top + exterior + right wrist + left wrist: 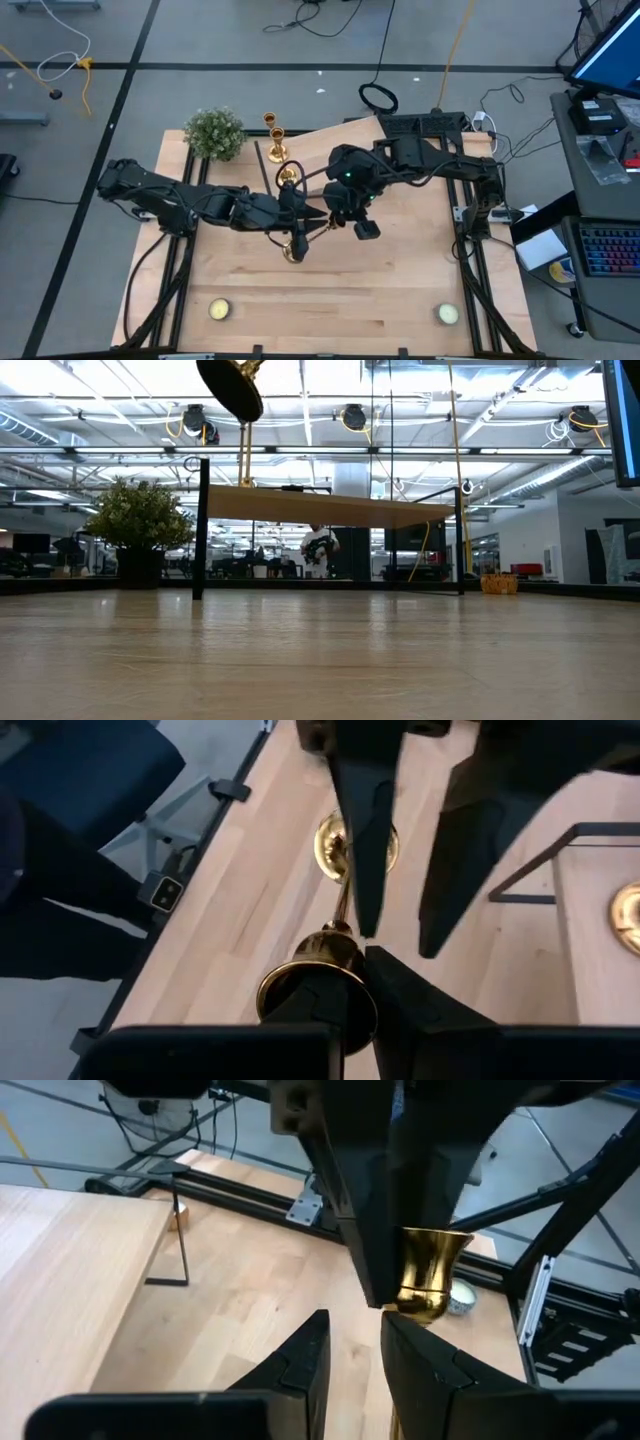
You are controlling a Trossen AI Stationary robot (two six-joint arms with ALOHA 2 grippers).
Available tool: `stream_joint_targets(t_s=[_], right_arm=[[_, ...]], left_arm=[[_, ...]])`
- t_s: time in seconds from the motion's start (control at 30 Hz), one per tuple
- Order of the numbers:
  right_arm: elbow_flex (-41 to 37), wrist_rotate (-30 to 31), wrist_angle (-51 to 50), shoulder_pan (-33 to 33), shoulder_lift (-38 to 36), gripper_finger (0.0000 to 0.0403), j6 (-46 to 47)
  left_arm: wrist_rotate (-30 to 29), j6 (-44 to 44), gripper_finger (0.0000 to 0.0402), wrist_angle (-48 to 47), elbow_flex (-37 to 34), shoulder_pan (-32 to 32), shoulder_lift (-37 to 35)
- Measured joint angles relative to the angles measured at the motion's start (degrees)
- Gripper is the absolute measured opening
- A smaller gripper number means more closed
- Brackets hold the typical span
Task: Pick & Place candle stick holders
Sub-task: Put the gold candle holder on the shelf
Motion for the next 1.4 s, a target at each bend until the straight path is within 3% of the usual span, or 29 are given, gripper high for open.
stream_joint_targets(t_s=[0.47, 0.83, 1.0, 1.2, 1.4], right_arm=[[-0.29, 0.25, 0.68, -0.11, 0.00, 0.0012, 0.84], [-0.31, 0.22, 0.72, 0.22, 0.00, 0.0012, 0.71], [-0.31, 0.23, -0.65, 0.20, 0.00, 0.0012, 0.63], [-1.89, 0.20, -0.97, 0.22, 0.00, 0.0012, 0.58], [-4.49, -0.24, -0.53, 0.22, -0.05, 0.0012, 0.58]], left_arm=[[3.20, -1.29, 0.0099, 0.66, 0.00, 0.17, 0.65], [6.26, -4.64, 0.0224, 2.92, -0.02, 2.43, 4.61], [7.50, -6.01, 0.0248, 4.01, -0.02, 3.10, 4.57], [9.33, -5.62, 0.0243, 8.45, -0.02, 3.15, 4.45], [11.75, -6.29, 0.0174, 7.21, -0.04, 3.13, 4.55]])
